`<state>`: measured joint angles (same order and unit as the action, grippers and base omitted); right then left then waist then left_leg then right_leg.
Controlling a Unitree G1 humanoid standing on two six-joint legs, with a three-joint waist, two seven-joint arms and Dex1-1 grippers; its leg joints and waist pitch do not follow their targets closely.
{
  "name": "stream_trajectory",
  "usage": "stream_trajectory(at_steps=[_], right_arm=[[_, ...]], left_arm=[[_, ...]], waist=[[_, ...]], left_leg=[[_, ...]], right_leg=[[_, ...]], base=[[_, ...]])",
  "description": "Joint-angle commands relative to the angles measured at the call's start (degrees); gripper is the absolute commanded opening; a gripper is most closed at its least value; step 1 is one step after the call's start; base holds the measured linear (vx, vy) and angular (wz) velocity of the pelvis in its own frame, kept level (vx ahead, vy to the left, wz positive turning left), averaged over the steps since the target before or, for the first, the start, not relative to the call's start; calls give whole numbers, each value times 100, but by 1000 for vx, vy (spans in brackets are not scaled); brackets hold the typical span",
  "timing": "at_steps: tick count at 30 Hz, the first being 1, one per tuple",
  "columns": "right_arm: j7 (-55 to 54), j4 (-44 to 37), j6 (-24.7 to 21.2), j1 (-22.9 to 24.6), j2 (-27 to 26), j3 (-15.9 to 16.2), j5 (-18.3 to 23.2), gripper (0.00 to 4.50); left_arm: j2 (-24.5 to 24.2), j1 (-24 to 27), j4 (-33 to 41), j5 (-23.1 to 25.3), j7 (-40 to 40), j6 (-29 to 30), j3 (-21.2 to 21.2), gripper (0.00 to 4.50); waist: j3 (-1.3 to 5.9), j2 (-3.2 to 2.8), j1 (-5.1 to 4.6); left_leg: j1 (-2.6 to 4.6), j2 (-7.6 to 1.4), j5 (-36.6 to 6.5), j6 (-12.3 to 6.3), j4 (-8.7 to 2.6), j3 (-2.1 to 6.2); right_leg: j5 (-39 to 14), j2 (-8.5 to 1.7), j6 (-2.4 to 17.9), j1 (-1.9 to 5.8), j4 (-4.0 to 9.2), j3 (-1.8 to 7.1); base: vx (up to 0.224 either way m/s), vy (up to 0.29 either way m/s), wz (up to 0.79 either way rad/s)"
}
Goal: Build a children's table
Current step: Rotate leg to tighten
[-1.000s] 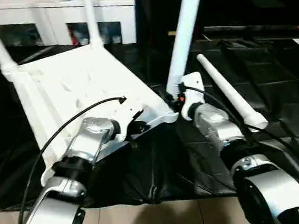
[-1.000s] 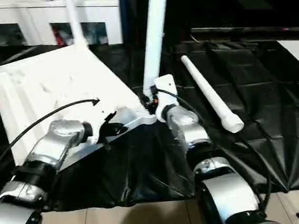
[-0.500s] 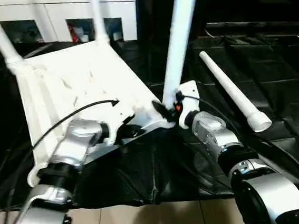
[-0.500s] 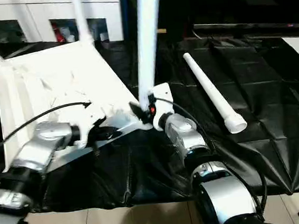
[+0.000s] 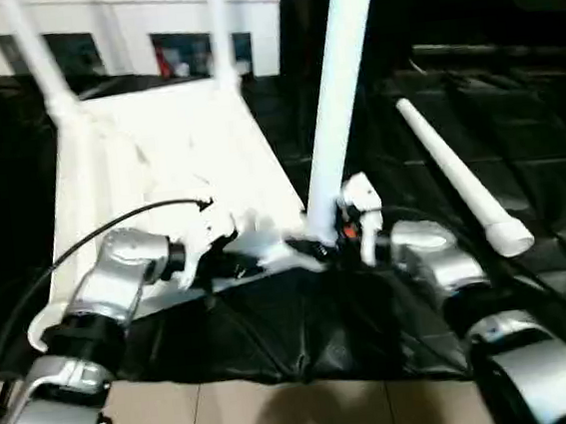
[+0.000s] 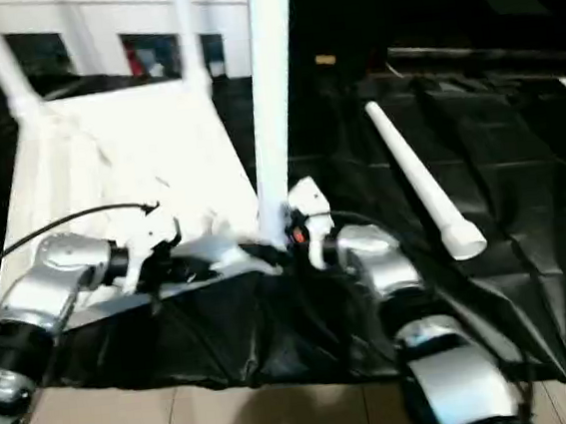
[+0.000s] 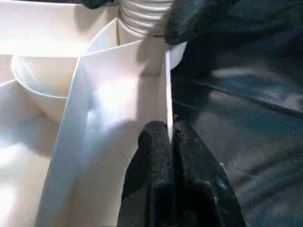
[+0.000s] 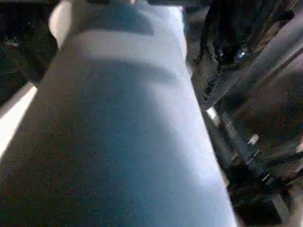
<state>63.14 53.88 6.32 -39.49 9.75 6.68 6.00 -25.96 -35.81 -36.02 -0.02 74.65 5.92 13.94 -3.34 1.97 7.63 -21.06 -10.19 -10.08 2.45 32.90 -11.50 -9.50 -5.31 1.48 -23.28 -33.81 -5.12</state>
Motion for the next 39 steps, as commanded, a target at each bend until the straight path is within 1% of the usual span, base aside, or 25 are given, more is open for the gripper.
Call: stream_trajectory(at_steps=[1, 3, 4, 7, 8, 15, 17, 19, 20, 21, 22, 23, 25, 26, 27, 29, 30, 31, 32, 33, 34, 35, 36, 37, 39], right_arm=[[458, -209, -121, 105, -27, 294, -100, 334], [564, -258, -128, 128, 8, 336, -108, 319], [645, -315, -157, 147, 30, 364, -108, 310], [894, -479, -266, 213, 88, 462, -109, 290], [943, -527, -299, 239, 97, 486, -110, 290], [844, -683, -520, 388, 47, 469, -90, 279], [254, -575, -558, 412, -77, 340, -136, 277], [-786, -292, -483, 380, -261, 173, -284, 277], [-1130, -206, -468, 366, -317, 121, -332, 277], [-1618, -53, -482, 332, -411, 10, -342, 277], [-1911, 24, -508, 316, -469, -61, -337, 277], [-2294, 125, -515, 293, -551, -159, -318, 276], [-3408, 440, -567, 181, -828, -483, -186, 276], [-3408, 440, -567, 181, -828, -483, -186, 276], [-3784, 545, -576, 133, -932, -597, -130, 276], [-4248, 680, -505, 43, -1089, -650, -148, 276], [-4430, 746, -303, -34, -1218, -635, -240, 276], [-4348, 742, -179, -73, -1293, -713, -163, 332], [-4338, 746, -164, -82, -1307, -734, -145, 346], [-4327, 752, -147, -93, -1322, -757, -125, 346], [-4149, 738, -89, -119, -1352, -844, -28, 346], [-4149, 738, -89, -119, -1352, -844, -28, 363], [-3972, 717, 10, -135, -1332, -859, -10, 363], [-3810, 677, 88, -131, -1262, -798, -59, 389], [-3719, 656, 130, -123, -1221, -760, -86, 394]], left_arm=[[157, -116, 138, -169, 363, -240, 175, 0], [129, -110, 128, -159, 431, -255, 195, 0], [104, -112, 109, -140, 483, -278, 205, 0], [42, -122, 27, -111, 595, -367, 236, 0], [29, -128, -5, -99, 624, -389, 244, 0], [92, -196, -189, -63, 474, -286, 186, 0], [217, -282, -339, 6, 101, -129, 120, 0], [388, -400, -541, 122, -430, 8, 57, 0], [444, -440, -608, 151, -594, 49, 35, 0], [563, -501, -669, 151, -847, 145, -21, 0], [641, -542, -709, 145, -1000, 204, -60, 0], [739, -575, -724, 168, -1196, 253, -79, 0], [1085, -640, -695, 218, -1760, 473, -122, 0], [1085, -640, -695, 218, -1760, 473, -122, 0], [1209, -650, -665, 240, -1940, 524, -125, 0], [1410, -643, -606, 281, -2190, 556, -102, 0], [1600, -633, -579, 240, -2348, 549, -131, 0], [1665, -599, -537, 195, -2322, 522, -134, 0], [1669, -593, -531, 195, -2315, 514, -129, 0], [1674, -586, -526, 194, -2308, 505, -124, 0], [1656, -551, -499, 181, -2260, 498, -116, 0], [1656, -551, -499, 181, -2260, 498, -116, 0], [1589, -495, -452, 172, -2155, 436, -93, 0], [1508, -440, -389, 143, -2018, 417, -83, 0], [1470, -411, -353, 118, -1921, 364, -76, 0]], waist=[[388, -103, -29], [387, -103, 12], [388, -120, 19], [390, -109, 20], [390, -122, 23], [391, -122, 29], [370, -113, 31], [351, -96, -10], [351, -96, -10], [312, -86, -53], [307, -78, -77], [318, -81, -83], [326, -72, -158], [326, -72, -158], [331, -87, -176], [337, -80, -185], [349, -114, -185], [353, -100, -180], [365, -101, -175], [372, -96, -167], [391, -104, -159], [389, -108, -160], [389, -99, -157], [387, -91, -159], [388, -99, -164]], left_leg=[[139, -401, -1444, -27, -409, 126], [142, -405, -1496, 5, -413, 134], [142, -407, -1520, 36, -416, 140], [137, -407, -1537, 59, -415, 145], [136, -404, -1532, 58, -414, 147], [143, -403, -1526, 81, -413, 141], [155, -399, -1651, 132, -423, 140], [165, -396, -1881, 288, -445, 177], [165, -396, -1881, 288, -445, 177], [196, -370, -2170, 387, -458, 221], [197, -363, -2289, 397, -465, 247], [206, -364, -2306, 386, -460, 253], [225, -372, -2295, 405, -460, 254], [225, -372, -2295, 405, -460, 254], [198, -362, -2245, 350, -461, 242], [207, -358, -2206, 319, -458, 230], [199, -353, -2145, 307, -458, 221], [191, -348, -2074, 276, -451, 206], [181, -343, -2006, 244, -445, 201], [166, -339, -1929, 203, -443, 198], [141, -339, -1679, 94, -436, 183], [138, -341, -1642, 68, -434, 178], [133, -336, -1597, 21, -430, 170], [108, -337, -1538, -23, -428, 173], [112, -341, -1503, -44, -428, 171]], right_leg=[[-1028, -424, 1393, 274, 283, 333], [-1151, -434, 1360, 265, 291, 338], [-1199, -439, 1353, 265, 289, 337], [-1235, -436, 1324, 268, 290, 335], [-1215, -434, 1327, 265, 288, 334], [-1139, -428, 1364, 258, 281, 330], [-1390, -440, 1320, 241, 312, 338], [-1960, -483, 1153, 225, 370, 350], [-1960, -483, 1153, 225, 370, 350], [-2667, -513, 946, 214, 451, 339], [-3024, -525, 803, 224, 502, 323], [-3089, -532, 759, 219, 516, 325], [-2933, -509, 803, 181, 509, 334], [-2933, -509, 803, 181, 509, 334], [-2779, -496, 801, 195, 516, 337], [-2631, -482, 840, 183, 505, 339], [-2453, -469, 864, 193, 495, 341], [-2259, -463, 898, 200, 478, 344], [-2138, -463, 923, 216, 459, 346], [-2022, -462, 948, 232, 447, 349], [-1649, -452, 1033, 258, 399, 350], [-1569, -449, 1059, 258, 392, 351], [-1517, -447, 1088, 270, 387, 346], [-1515, -457, 1100, 290, 377, 342], [-1514, -449, 1113, 286, 378, 338]], base=[[0, 0, 0], [0, 0, 0], [0, 0, 0], [0, 0, 0], [0, 0, 0], [0, 0, 0], [0, 0, 0], [0, 0, 0], [0, 0, 0], [0, 0, 0], [0, 0, 0], [0, 0, 0], [0, 0, 0], [0, 0, 0], [0, 0, 0], [0, 0, 0], [0, 0, 0], [0, 0, 0], [0, 0, 0], [0, 0, 0], [0, 0, 0], [0, 0, 0], [0, 0, 0], [0, 0, 0], [0, 0, 0]])
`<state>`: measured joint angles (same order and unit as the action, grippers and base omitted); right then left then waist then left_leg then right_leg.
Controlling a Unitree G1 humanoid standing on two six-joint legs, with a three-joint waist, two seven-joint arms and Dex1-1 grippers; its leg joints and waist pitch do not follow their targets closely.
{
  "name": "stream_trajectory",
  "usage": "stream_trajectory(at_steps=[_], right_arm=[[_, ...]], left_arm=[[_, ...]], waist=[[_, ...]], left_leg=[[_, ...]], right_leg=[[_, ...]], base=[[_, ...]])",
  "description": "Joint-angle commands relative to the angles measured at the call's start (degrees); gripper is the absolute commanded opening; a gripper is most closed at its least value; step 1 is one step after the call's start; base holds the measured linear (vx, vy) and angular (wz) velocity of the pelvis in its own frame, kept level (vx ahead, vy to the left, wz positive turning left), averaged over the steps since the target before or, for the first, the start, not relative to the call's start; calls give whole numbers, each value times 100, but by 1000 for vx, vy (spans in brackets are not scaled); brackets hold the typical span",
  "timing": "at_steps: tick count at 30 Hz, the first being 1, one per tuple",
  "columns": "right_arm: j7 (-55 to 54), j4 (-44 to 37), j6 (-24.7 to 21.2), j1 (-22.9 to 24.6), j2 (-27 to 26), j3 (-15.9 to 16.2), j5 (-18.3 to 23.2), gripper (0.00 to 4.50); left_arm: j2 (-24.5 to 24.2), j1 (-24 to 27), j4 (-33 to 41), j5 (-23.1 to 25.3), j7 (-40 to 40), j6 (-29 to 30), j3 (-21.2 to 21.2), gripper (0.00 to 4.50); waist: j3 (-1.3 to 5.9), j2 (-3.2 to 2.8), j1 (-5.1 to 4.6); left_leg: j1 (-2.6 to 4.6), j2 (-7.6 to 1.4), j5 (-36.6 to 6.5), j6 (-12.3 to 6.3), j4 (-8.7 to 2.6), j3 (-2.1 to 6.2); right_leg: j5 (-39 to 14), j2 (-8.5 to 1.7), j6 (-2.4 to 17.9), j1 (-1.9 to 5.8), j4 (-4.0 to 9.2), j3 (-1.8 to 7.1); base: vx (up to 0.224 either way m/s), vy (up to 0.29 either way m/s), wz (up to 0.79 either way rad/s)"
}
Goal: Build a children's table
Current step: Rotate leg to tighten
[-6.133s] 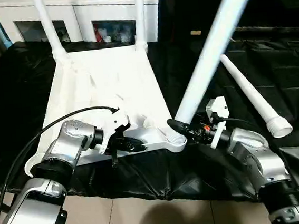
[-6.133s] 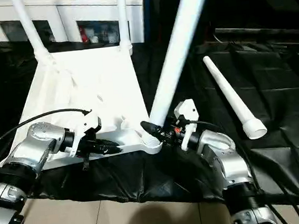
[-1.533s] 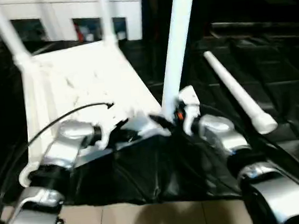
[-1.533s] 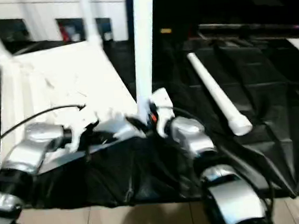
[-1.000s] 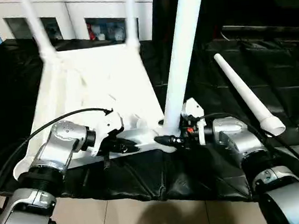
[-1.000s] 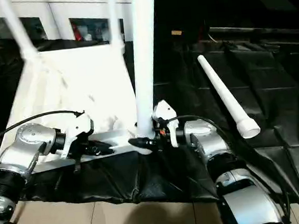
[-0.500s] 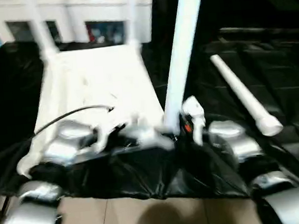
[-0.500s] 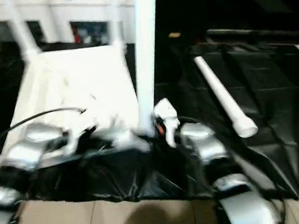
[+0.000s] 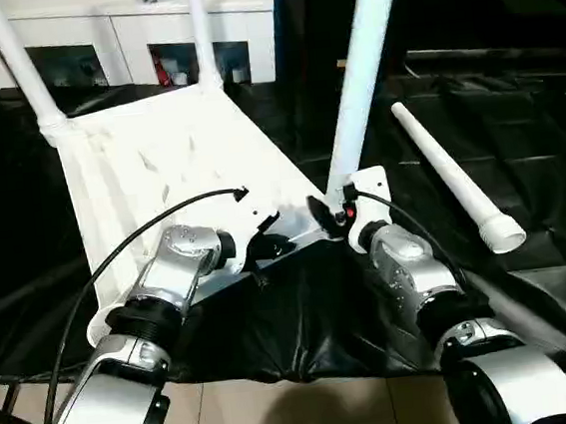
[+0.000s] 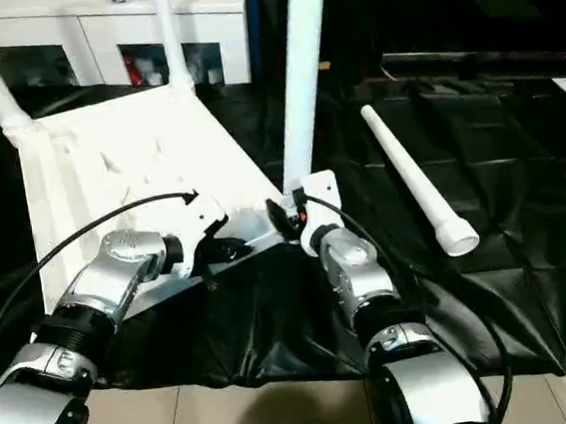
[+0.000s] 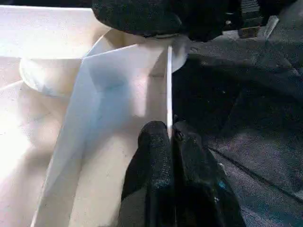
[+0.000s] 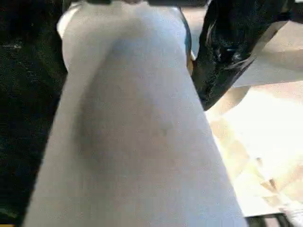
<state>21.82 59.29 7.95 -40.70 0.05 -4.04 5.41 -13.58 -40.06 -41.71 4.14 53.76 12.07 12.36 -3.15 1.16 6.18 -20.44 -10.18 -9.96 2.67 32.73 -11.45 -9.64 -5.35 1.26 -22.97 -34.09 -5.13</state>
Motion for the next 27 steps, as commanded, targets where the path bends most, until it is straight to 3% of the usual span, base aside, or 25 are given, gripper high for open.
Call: stream_trajectory(at_steps=[1, 4, 9, 15, 16, 20, 27], right_arm=[[550, 104, 60, 10, -185, 388, -77, 400], [1193, 40, 305, 83, 34, 583, -190, 400], [2689, -329, 374, 307, 365, 893, -171, 400], [4177, -750, 186, 494, 775, 1249, -69, 400], [4744, -938, 55, 559, 942, 1409, -28, 375], [5340, -1122, -150, 588, 1092, 1544, -21, 364], [5714, -1299, -331, 647, 1204, 1700, -58, 300]], left_arm=[[182, 62, 281, -336, 316, -272, 85, 0], [-55, 223, 452, -387, 892, -405, 169, 0], [-376, 341, 562, -509, 1551, -510, 195, 0], [-682, 370, 571, -550, 2118, -605, 208, 0], [-801, 367, 550, -556, 2359, -647, 224, 0], [-963, 360, 512, -558, 2708, -703, 274, 0], [-1093, 327, 379, -484, 2842, -811, 298, 0]], waist=[[370, -20, -24], [374, -28, -54], [373, -53, -11], [379, -58, 56], [381, -57, 66], [375, -49, 105], [382, -50, 165]], left_leg=[[48, -346, -1524, -75, -410, 167], [35, -344, -1407, -130, -400, 155], [23, -378, -1232, -318, -370, 121], [38, -389, -1270, -314, -366, 128], [42, -388, -1252, -341, -360, 129], [45, -400, -1291, -296, -365, 130], [57, -402, -1268, -208, -365, 134]], right_leg=[[-1516, -451, 1145, 258, 407, 337], [-1333, -436, 1216, 261, 384, 335], [-931, -404, 1386, 273, 319, 321], [-1090, -416, 1397, 276, 325, 316], [-1044, -415, 1418, 277, 320, 314], [-1152, -431, 1441, 266, 325, 311], [-1200, -442, 1401, 255, 318, 316]], base=[[0, 0, 0], [0, 0, 0], [0, 0, 0], [0, 0, 0], [0, 0, 0], [0, 0, 0], [0, 0, 0]])
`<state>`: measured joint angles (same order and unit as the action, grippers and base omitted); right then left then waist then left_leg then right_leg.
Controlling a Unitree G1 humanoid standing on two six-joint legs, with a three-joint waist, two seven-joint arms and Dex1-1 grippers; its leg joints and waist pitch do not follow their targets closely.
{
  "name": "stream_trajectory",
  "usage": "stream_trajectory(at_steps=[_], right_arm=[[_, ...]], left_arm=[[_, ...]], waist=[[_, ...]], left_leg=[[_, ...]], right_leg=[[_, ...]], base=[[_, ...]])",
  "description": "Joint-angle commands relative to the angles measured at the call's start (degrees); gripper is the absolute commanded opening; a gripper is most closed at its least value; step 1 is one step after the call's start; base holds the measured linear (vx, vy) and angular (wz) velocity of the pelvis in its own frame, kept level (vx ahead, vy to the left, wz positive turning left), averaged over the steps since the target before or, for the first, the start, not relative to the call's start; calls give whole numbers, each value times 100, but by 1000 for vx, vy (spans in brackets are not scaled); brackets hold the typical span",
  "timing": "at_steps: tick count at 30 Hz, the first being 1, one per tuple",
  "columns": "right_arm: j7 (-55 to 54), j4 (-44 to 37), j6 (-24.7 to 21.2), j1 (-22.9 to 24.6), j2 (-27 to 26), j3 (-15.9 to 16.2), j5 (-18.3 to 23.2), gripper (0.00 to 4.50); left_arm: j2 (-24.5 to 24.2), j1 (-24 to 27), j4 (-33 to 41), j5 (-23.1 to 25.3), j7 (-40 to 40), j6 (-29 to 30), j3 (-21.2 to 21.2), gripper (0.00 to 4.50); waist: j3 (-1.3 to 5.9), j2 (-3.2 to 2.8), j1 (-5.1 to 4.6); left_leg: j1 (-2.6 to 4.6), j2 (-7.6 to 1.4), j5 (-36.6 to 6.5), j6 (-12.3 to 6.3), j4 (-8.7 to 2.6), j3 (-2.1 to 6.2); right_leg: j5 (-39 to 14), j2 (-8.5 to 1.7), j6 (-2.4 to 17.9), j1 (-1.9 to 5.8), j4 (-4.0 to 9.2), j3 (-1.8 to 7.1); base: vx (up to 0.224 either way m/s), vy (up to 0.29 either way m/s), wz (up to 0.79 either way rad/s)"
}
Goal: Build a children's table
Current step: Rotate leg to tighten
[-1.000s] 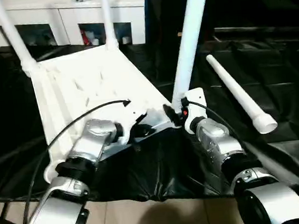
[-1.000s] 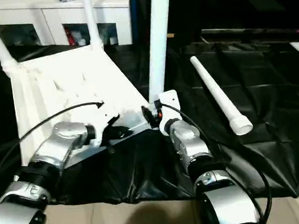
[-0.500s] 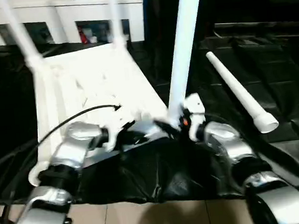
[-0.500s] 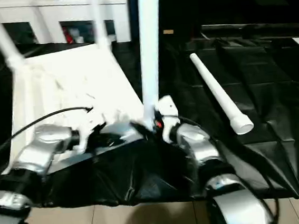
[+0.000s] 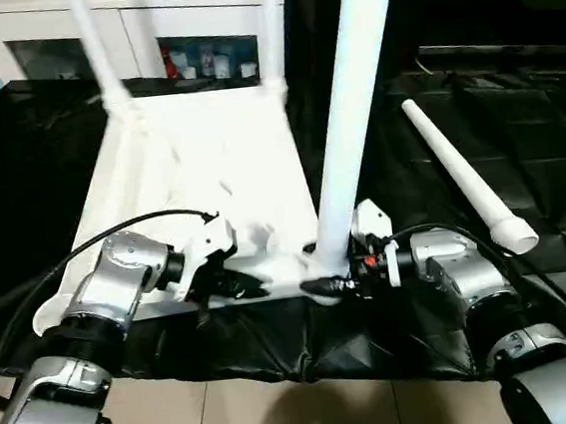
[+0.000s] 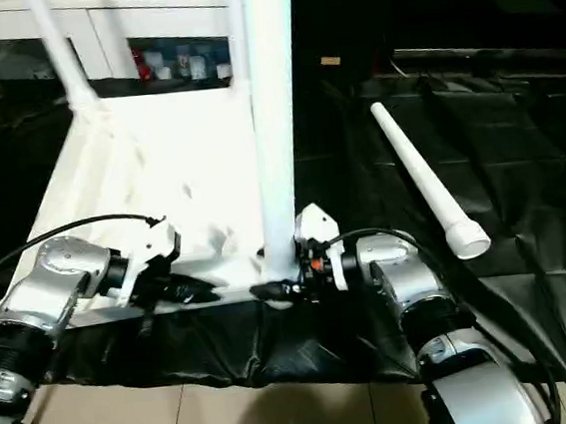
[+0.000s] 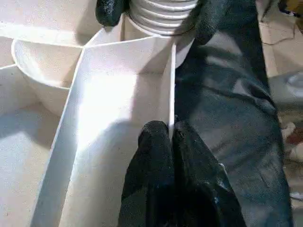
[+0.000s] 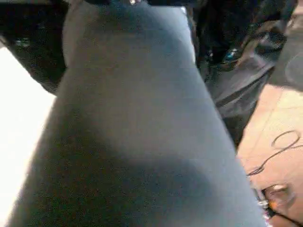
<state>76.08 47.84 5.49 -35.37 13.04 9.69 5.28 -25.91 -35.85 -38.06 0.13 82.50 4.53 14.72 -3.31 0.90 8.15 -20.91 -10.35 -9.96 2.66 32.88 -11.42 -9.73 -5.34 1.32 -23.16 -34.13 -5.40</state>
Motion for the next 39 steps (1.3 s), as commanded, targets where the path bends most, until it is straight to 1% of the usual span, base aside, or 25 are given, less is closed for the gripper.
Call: stream_trajectory(at_steps=[1, 6, 9, 10, 11, 14, 15, 16, 17, 18, 19, 20, 21, 22, 23, 24, 26, 29, 31, 34, 35, 36, 37, 38, 39], right_arm=[[277, -194, -129, 146, -102, 334, -21, 293], [-44, -255, -367, 219, -224, 155, 62, 280], [-787, -82, -422, 179, -409, -54, 23, 279], [-1470, 92, -413, 119, -552, -202, -42, 279], [-1470, 92, -413, 119, -552, -202, -42, 279], [-3261, 568, -360, -38, -949, -556, -171, 278], [-3732, 705, -372, -85, -1080, -650, -170, 278], [-3732, 705, -372, -85, -1080, -650, -170, 277], [-4273, 844, -369, -139, -1218, -734, -190, 277], [-4897, 1003, -334, -207, -1383, -816, -231, 277], [-5078, 1053, -317, -231, -1437, -837, -248, 277], [-5376, 1134, -166, -278, -1569, -700, -462, 277], [-5381, 1137, -148, -280, -1577, -693, -472, 277], [-5348, 1157, 27, -289, -1632, -668, -503, 277], [-5227, 1200, 109, -319, -1687, -661, -516, 277], [-5191, 1215, 106, -328, -1698, -684, -495, 333], [-5099, 1238, 122, -370, -1720, -814, -362, 346], [-4807, 1225, 165, -419, -1657, -859, -233, 364], [-4719, 1252, 285, -444, -1579, -789, -276, 393], [-3855, 1082, 418, -390, -1336, -720, -174, 393], [-3358, 970, 434, -346, -1198, -658, -139, 393], [-3358, 970, 434, -346, -1198, -658, -139, 393], [-2659, 787, 462, -248, -1003, -492, -118, 393], [-2559, 761, 466, -234, -975, -468, -115, 393], [-2048, 623, 433, -162, -799, -330, -129, 393]], left_arm=[[141, -102, -28, -64, -61, -77, 40, 0], [239, -116, -70, -90, -287, 1, -49, 0], [386, -203, -189, 5, -770, 63, -122, 0], [484, -286, -288, 100, -1142, 106, -147, 0], [484, -286, -288, 100, -1142, 106, -147, 0], [833, -464, -334, 127, -1891, 347, -283, 0], [934, -493, -292, 158, -2060, 419, -279, 0], [934, -493, -292, 158, -2060, 419, -279, 0], [1051, -514, -247, 190, -2247, 474, -277, 0], [1206, -536, -202, 223, -2499, 575, -287, 0], [1259, -543, -193, 235, -2581, 606, -291, 0], [1454, -522, -130, 191, -2771, 686, -325, 0], [1465, -520, -126, 187, -2778, 688, -327, 0], [1541, -499, -101, 151, -2814, 701, -338, 0], [1609, -468, -88, 127, -2859, 702, -334, 0], [1616, -459, -91, 126, -2865, 690, -325, 0], [1616, -413, -76, 114, -2832, 660, -306, 0], [1557, -329, -1, 82, -2725, 635, -318, 0], [1507, -277, 60, 69, -2613, 598, -313, 0], [1303, -164, 167, -6, -2142, 462, -264, 0], [1192, -124, 184, -29, -1908, 392, -234, 0], [1192, -124, 184, -29, -1908, 392, -234, 0], [1063, -94, 180, -81, -1604, 330, -208, 0], [1045, -91, 179, -88, -1561, 322, -204, 0], [930, -67, 187, -148, -1285, 272, -194, 0]], waist=[[398, -26, -26], [404, -17, -15], [377, -18, -24], [363, -4, -40], [330, -13, -64], [315, 9, -151], [330, 27, -206], [333, 17, -224], [338, 18, -246], [335, 7, -278], [339, 15, -296], [344, 3, -296], [345, 13, -301], [355, 19, -296], [368, 26, -282], [375, 15, -282], [381, 16, -285], [373, 15, -288], [372, 5, -294], [382, 13, -299], [386, 9, -289], [393, 7, -277], [391, 1, -257], [391, 4, -246], [391, 10, -241]], left_leg=[[104, -384, -1254, -198, -380, 131], [102, -382, -1215, -189, -377, 133], [104, -386, -1406, -84, -403, 144], [111, -380, -1533, -10, -411, 150], [143, -368, -1797, 105, -428, 178], [171, -353, -2128, 275, -449, 239], [157, -346, -2091, 289, -455, 254], [146, -351, -2060, 291, -458, 255], [137, -344, -2018, 256, -456, 250], [152, -345, -2001, 272, -458, 233], [161, -325, -2018, 245, -446, 226], [157, -321, -1986, 218, -441, 218], [148, -328, -1887, 187, -437, 201], [146, -320, -1849, 159, -427, 194], [137, -312, -1721, 73, -415, 176], [105, -304, -1553, -11, -410, 169], [95, -305, -1382, -120, -403, 155], [90, -308, -1392, -158, -409, 157], [106, -322, -1516, -131, -415, 163], [85, -323, -1523, -181, -409, 167], [82, -327, -1363, -257, -397, 154], [73, -325, -1306, -284, -386, 144], [63, -332, -1202, -335, -381, 137], [60, -335, -1178, -371, -375, 129], [60, -343, -1138, -411, -369, 121]], right_leg=[[-1181, -442, 1392, 275, 323, 341], [-1139, -444, 1377, 280, 314, 339], [-1488, -458, 1305, 268, 357, 342], [-1776, -468, 1224, 255, 386, 345], [-2302, -495, 1087, 230, 456, 345], [-3146, -531, 763, 214, 544, 331], [-3126, -524, 732, 229, 539, 324], [-3072, -523, 732, 233, 540, 326], [-2949, -513, 734, 231, 545, 324], [-2769, -499, 794, 197, 535, 341], [-2709, -483, 833, 202, 536, 333], [-2624, -483, 849, 206, 530, 340], [-2417, -477, 905, 202, 514, 350], [-2326, -475, 931, 212, 504, 348], [-2091, -467, 982, 227, 481, 358], [-1836, -458, 1042, 259, 451, 360], [-1530, -439, 1134, 277, 420, 353], [-1601, -437, 1132, 287, 428, 346], [-1780, -449, 1114, 276, 444, 342], [-1721, -448, 1115, 307, 435, 343], [-1471, -432, 1186, 303, 407, 345], [-1387, -426, 1216, 314, 391, 340], [-1232, -413, 1274, 321, 368, 328], [-1178, -401, 1279, 325, 362, 324], [-1096, -405, 1324, 315, 348, 326]], base=[[0, 0, 0], [0, 0, 0], [0, 0, 0], [0, 0, 0], [0, 0, 0], [0, 0, 0], [0, 0, 0], [0, 0, 0], [0, 0, 0], [0, 0, 0], [0, 0, 0], [0, 0, 0], [0, 0, 0], [0, 0, 0], [0, 0, 0], [0, 0, 0], [0, 0, 0], [0, 0, 0], [0, 0, 0], [0, 0, 0], [0, 0, 0], [0, 0, 0], [0, 0, 0], [0, 0, 0], [0, 0, 0]])
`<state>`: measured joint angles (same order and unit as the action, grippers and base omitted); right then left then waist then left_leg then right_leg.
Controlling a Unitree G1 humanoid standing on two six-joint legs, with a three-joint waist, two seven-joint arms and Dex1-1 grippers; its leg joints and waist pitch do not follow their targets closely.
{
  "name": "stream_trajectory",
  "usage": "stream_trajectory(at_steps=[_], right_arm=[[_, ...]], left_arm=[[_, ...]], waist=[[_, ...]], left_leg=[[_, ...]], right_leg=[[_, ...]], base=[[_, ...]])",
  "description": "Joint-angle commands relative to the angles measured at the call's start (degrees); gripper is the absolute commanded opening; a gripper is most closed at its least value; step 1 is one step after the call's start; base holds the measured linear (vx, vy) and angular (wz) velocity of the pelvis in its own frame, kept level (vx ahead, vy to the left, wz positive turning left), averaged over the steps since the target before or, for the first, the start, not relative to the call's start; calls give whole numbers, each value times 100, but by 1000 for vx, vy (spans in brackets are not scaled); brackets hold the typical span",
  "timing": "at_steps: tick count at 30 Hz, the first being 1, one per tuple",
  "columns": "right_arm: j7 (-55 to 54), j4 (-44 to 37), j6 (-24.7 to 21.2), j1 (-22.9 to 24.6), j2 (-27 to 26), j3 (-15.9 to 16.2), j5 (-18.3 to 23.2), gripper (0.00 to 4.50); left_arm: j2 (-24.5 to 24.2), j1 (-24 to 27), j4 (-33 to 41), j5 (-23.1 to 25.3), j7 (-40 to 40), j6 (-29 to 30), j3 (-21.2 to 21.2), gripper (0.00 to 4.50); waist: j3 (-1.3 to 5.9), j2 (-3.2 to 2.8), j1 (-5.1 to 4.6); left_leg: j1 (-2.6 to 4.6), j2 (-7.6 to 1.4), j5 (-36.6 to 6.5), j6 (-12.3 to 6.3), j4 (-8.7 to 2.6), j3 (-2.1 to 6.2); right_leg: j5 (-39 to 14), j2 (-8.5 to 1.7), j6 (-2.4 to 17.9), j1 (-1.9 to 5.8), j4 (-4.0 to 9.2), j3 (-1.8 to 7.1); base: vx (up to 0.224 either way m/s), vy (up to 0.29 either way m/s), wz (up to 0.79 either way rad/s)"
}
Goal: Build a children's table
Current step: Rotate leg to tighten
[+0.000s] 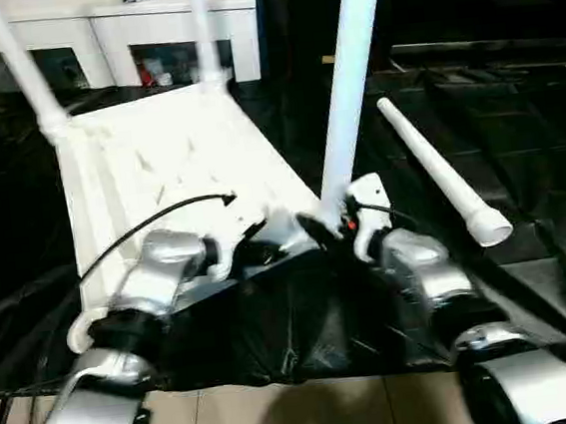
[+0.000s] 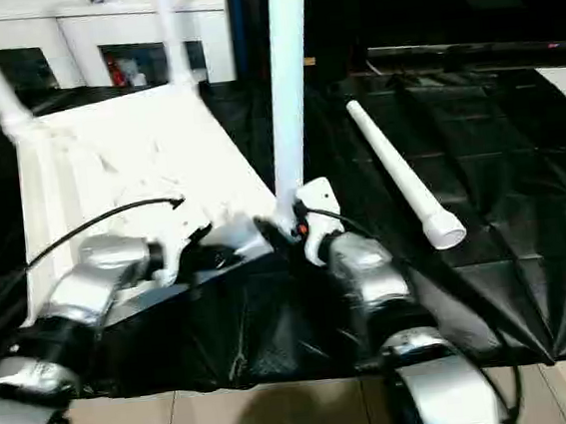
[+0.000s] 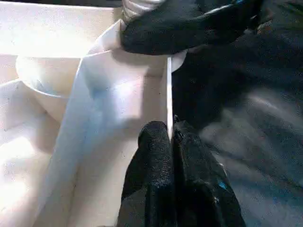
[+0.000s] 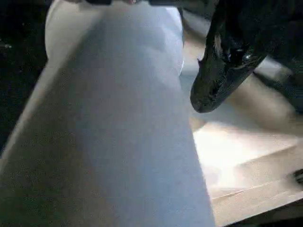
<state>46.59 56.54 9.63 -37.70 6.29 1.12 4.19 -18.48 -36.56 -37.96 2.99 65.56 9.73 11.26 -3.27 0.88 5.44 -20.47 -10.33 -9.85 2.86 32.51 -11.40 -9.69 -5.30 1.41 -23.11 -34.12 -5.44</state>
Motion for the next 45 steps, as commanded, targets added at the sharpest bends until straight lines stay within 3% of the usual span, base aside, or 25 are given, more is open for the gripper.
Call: stream_trajectory(at_steps=[1, 5, 10, 16, 21, 25, 26, 27, 30, 34, 37, 38, 40, 42, 45], right_arm=[[1085, -297, 15, 96, -54, 584, -34, 393], [2037, -527, -145, 184, 215, 758, 14, 393], [2784, -761, -317, 255, 396, 965, 39, 359], [3112, -876, -438, 281, 432, 1086, 2, 300], [3173, -977, -582, 354, 382, 1095, 60, 288], [2345, -850, -667, 351, 165, 760, 154, 284], [1346, -607, -567, 273, 2, 555, 29, 284], [1167, -564, -544, 260, -26, 521, 3, 284], [-94, -319, -511, 194, -276, 255, -83, 282], [-2042, 59, -530, 99, -698, -53, -214, 281], [-2669, 183, -257, 25, -939, -78, -354, 281], [-2669, 183, -257, 25, -939, -78, -354, 281], [-2700, 181, -39, 0, -1017, -82, -368, 336], [-2664, 183, 50, -31, -1050, -149, -289, 352], [-2245, 108, 158, -56, -937, -192, -138, 384]], left_arm=[[139, 16, 186, -468, 535, -249, 155, 0], [-117, 68, 226, -518, 1058, -208, 183, 0], [-331, 50, 90, -421, 1421, -360, 238, 0], [-460, 5, -14, -383, 1656, -407, 294, 0], [-481, -22, -82, -360, 1707, -437, 260, 0], [-359, -84, -154, -317, 1245, -338, 137, 0], [-226, -183, -249, -187, 754, -211, 98, 0], [-202, -201, -266, -163, 666, -186, 92, 0], [58, -322, -304, -75, -8, 24, -2, 0], [690, -359, -175, 19, -962, 285, -25, 0], [1005, -300, -96, -7, -1207, 278, 26, 0], [1005, -300, -96, -7, -1207, 278, 26, 0], [1079, -257, -30, -35, -1227, 235, 51, 0], [1094, -228, 29, -46, -1211, 201, 49, 0], [986, -130, 156, -106, -982, 64, 46, 0]], waist=[[395, 8, 51], [378, 7, 86], [374, 13, 136], [381, 27, 184], [381, 29, 200], [369, 28, 223], [340, 10, 204], [335, 11, 193], [334, 60, 119], [345, 58, 28], [369, 72, 27], [370, 77, 27], [381, 86, 41], [382, 65, 38], [376, 50, 28]], left_leg=[[20, -344, -1143, -449, -321, 120], [34, -365, -1265, -407, -334, 122], [59, -379, -1344, -308, -353, 132], [56, -374, -1250, -278, -346, 128], [59, -376, -1244, -260, -349, 131], [68, -375, -1333, -187, -359, 135], [79, -377, -1500, -84, -385, 143], [99, -372, -1597, -5, -394, 158], [119, -343, -1869, 177, -410, 213], [121, -338, -1790, 165, -409, 194], [83, -311, -1573, 33, -383, 171], [77, -313, -1512, 9, -381, 164], [63, -307, -1344, -106, -369, 150], [60, -313, -1309, -159, -372, 149], [64, -318, -1381, -174, -375, 147]], right_leg=[[-1119, -414, 1342, 316, 337, 321], [-1352, -428, 1328, 293, 361, 332], [-1541, -430, 1278, 274, 371, 340], [-1463, -448, 1301, 275, 355, 341], [-1475, -446, 1272, 274, 356, 342], [-1676, -459, 1219, 264, 380, 344], [-1982, -463, 1137, 234, 423, 349], [-2151, -476, 1091, 223, 438, 351], [-2862, -513, 819, 239, 518, 330], [-2445, -481, 900, 209, 509, 352], [-2112, -468, 950, 247, 476, 351], [-2026, -468, 952, 248, 472, 353], [-1719, -455, 1008, 267, 434, 350], [-1587, -442, 1051, 273, 420, 346], [-1622, -441, 1056, 274, 431, 345]], base=[[0, 0, 0], [0, 0, 0], [0, 0, 0], [0, 0, 0], [0, 0, 0], [0, 0, 0], [0, 0, 0], [0, 0, 0], [0, 0, 0], [0, 0, 0], [0, 0, 0], [0, 0, 0], [0, 0, 0], [0, 0, 0], [0, 0, 0]])
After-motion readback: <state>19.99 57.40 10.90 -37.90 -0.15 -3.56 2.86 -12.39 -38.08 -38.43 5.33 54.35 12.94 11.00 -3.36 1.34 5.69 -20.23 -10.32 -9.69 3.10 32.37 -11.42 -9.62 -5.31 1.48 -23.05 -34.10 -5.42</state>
